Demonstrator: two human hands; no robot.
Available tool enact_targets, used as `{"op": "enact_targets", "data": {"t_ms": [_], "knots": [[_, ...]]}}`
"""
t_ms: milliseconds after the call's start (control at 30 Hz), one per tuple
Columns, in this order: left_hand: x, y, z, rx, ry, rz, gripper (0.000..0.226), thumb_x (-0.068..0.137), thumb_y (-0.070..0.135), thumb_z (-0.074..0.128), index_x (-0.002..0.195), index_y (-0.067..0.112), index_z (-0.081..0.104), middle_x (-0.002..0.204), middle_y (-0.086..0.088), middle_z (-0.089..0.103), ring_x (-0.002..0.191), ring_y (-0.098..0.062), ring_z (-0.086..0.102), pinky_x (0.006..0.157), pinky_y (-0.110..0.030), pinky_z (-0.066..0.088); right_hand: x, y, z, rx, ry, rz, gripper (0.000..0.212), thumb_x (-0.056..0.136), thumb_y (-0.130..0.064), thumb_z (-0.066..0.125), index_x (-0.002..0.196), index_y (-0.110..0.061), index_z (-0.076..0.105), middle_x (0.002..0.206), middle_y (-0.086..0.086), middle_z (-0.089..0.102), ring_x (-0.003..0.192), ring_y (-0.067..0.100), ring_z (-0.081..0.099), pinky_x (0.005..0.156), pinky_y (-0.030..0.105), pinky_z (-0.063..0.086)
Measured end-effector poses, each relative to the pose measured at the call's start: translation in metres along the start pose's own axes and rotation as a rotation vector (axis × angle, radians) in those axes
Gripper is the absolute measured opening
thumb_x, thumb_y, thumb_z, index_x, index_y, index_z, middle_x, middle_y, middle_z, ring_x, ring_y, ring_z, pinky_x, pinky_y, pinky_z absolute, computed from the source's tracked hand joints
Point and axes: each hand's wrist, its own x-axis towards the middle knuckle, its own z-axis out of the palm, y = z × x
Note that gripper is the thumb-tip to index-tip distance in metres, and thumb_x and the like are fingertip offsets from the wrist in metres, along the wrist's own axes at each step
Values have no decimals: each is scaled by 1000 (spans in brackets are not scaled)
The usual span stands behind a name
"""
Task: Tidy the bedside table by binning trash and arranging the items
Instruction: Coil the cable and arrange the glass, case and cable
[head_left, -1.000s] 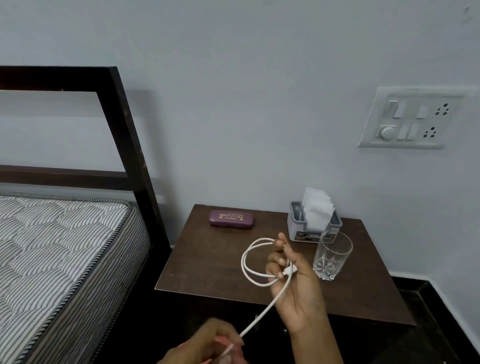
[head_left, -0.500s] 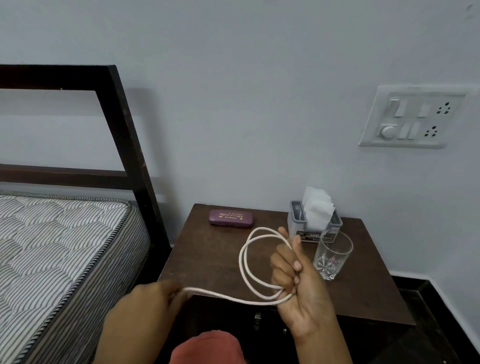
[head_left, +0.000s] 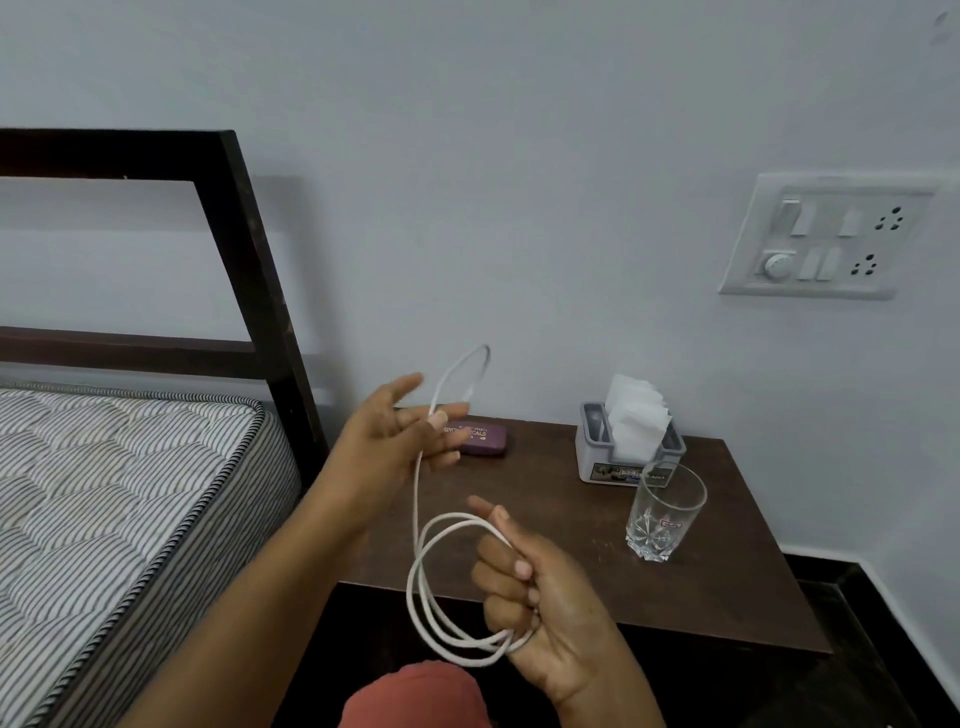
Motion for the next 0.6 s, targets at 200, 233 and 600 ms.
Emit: {"op": "enact_targets", "data": {"t_ms": [200, 233, 600], "knots": [[-8, 3, 1, 459, -328, 223, 22, 90, 6, 54, 105, 15, 67, 101, 2, 74, 100, -6, 67, 87, -14, 48, 3, -4, -4, 81, 30, -35, 35, 91, -35, 43, 102, -7, 61, 46, -1, 38, 26, 1, 23, 25, 7, 17], [-12, 1, 0, 534, -342, 285, 22, 90, 10, 57, 103, 22, 69, 100, 7, 74, 100, -3, 66, 88, -13, 47, 3, -6, -4, 106, 29, -28, 42, 91, -41, 41, 101, -7, 63, 47, 1, 42, 25, 2, 24, 26, 6, 17], [-25, -9, 10, 1004, -318, 585, 30, 83, 16, 54, 99, 39, 66, 85, 18, 44, 69, -1, 54, 56, -18, 44, -3, -5, 9, -72, -84, -54, 70, 79, -74, 34, 67, -11, 61, 58, 5, 50, 28, 4, 28, 35, 9, 11]]}}
